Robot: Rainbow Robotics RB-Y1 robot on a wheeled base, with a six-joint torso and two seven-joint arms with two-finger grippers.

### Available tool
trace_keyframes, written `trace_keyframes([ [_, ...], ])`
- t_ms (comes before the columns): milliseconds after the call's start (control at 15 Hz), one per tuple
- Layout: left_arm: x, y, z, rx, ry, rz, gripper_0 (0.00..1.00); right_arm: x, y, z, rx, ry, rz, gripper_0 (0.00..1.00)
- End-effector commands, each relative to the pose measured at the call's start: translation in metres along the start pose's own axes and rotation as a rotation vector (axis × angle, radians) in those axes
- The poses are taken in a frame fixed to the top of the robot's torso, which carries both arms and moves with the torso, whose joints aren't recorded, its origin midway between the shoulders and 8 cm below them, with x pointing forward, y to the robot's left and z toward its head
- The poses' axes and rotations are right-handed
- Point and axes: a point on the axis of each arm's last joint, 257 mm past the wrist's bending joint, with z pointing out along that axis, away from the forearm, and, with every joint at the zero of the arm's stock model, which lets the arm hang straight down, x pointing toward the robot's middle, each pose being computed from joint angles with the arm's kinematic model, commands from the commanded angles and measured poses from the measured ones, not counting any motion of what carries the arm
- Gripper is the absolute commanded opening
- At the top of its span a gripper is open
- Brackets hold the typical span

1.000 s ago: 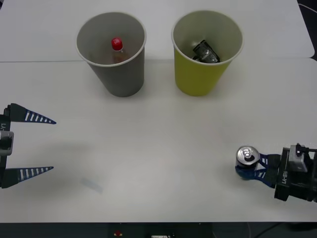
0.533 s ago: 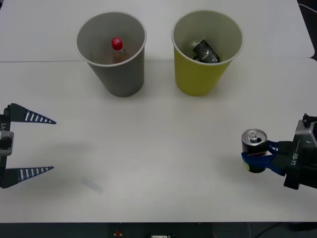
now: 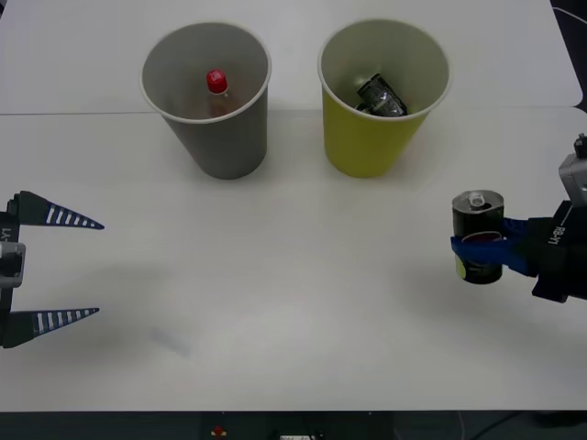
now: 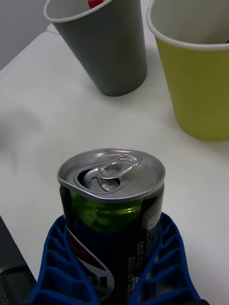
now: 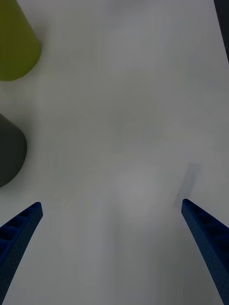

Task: Put the can into the green bin and the plastic bottle into the gray bin

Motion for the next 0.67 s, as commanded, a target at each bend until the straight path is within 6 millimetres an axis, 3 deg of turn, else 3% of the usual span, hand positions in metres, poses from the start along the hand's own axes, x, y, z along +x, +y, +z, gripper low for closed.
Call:
trace_keyframes([
  [67, 0.0, 0.0, 0.0, 0.0, 0.0, 0.0, 1.0, -0.023, 0.004, -0.008, -0.003, 0.024, 0.021, 0.0],
  [667, 0.0, 0.0, 0.0, 0.0, 0.0, 0.0, 1.0, -0.103, -0.017, -0.013, 0.021, 0.04, -0.151, 0.0],
])
